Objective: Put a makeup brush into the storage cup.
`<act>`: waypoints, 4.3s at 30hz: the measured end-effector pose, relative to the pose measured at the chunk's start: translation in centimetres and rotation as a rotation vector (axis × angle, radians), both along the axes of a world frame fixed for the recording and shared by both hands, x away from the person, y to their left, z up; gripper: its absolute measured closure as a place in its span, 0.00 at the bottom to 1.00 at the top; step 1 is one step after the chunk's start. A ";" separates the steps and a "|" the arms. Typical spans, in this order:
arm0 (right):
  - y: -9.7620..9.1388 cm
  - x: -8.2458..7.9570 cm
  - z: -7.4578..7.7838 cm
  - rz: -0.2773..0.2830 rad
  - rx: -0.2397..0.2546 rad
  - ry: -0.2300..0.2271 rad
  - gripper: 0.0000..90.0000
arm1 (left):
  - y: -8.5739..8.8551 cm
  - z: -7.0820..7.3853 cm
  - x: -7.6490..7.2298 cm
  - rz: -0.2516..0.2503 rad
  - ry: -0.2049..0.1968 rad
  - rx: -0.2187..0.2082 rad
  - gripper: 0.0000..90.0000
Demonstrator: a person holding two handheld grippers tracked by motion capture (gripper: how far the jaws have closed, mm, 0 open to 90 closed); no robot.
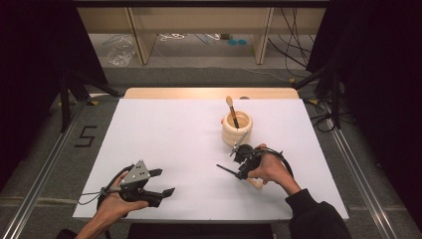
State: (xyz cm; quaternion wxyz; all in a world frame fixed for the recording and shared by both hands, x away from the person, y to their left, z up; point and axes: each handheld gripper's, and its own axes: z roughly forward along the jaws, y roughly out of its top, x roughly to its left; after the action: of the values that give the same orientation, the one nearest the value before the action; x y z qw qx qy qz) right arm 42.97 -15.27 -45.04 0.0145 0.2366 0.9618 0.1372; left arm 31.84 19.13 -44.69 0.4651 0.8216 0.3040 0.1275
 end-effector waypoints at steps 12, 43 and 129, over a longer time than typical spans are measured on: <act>0.4 0.2 -0.2 0.014 -0.027 0.018 0.82 | 0.0 0.0 0.0 -0.008 0.002 0.001 0.26; 1.6 0.8 -0.4 0.065 -0.151 0.024 0.92 | 0.0 0.0 0.0 0.000 0.000 0.003 0.26; 4.0 -3.3 4.7 0.346 -0.029 -0.127 0.94 | -2.7 0.8 2.2 -0.101 -0.022 0.072 0.32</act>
State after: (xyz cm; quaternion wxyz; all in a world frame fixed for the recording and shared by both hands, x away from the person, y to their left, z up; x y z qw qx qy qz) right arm 39.71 -11.25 -40.33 0.0550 0.0583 0.9871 0.1385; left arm 34.09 16.38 -43.94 0.4444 0.8507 0.2521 0.1235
